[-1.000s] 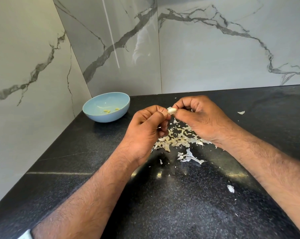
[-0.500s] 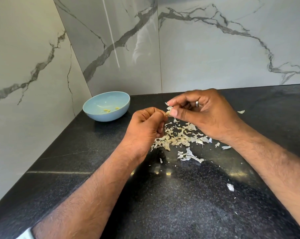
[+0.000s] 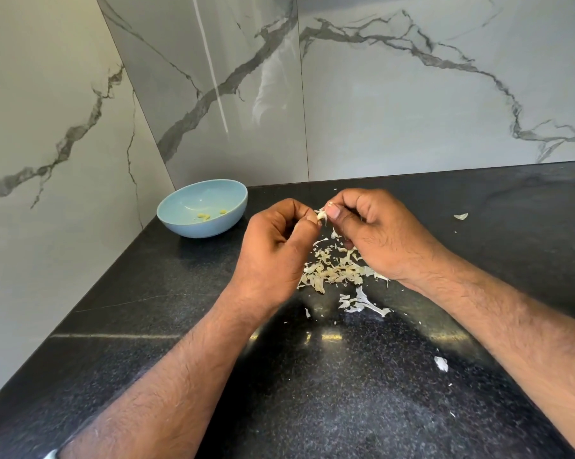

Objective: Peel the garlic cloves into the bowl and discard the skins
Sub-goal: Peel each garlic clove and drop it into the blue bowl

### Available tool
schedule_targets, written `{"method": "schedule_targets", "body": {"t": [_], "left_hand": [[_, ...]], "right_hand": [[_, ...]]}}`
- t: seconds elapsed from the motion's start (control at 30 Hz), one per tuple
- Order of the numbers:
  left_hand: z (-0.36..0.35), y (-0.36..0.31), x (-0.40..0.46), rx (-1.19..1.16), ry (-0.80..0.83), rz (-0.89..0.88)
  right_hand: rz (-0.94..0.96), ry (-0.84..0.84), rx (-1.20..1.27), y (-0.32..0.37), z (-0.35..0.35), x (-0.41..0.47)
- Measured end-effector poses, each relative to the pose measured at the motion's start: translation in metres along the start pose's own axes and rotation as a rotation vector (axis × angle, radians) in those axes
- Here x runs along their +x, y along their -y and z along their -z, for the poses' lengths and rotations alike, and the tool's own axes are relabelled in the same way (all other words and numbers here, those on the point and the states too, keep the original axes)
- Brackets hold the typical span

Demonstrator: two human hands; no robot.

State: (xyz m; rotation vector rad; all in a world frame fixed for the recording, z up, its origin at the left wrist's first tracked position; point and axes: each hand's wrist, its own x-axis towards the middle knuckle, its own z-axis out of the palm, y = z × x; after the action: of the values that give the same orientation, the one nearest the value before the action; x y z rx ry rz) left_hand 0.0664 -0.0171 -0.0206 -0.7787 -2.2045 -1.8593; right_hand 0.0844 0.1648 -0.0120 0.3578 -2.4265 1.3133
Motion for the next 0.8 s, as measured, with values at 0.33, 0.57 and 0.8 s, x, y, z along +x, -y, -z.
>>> {"method": "schedule_targets", "body": {"t": [0.33,0.57,0.8], "left_hand": [[0.006,0.006,0.003,0.249,-0.061,-0.157],[0.010,0.011,0.005,0.319,-0.147,-0.164],[0.005,0.011,0.003,0.336,-0.107,-0.119]], "right_hand": [[-0.081,-0.008,-0.136,0.006,0.007,-0.004],[-0.367,-0.031,0.437,0.007,0.007,-0.003],[-0.429,-0.005,0.650,0.005,0.009,-0.003]]}}
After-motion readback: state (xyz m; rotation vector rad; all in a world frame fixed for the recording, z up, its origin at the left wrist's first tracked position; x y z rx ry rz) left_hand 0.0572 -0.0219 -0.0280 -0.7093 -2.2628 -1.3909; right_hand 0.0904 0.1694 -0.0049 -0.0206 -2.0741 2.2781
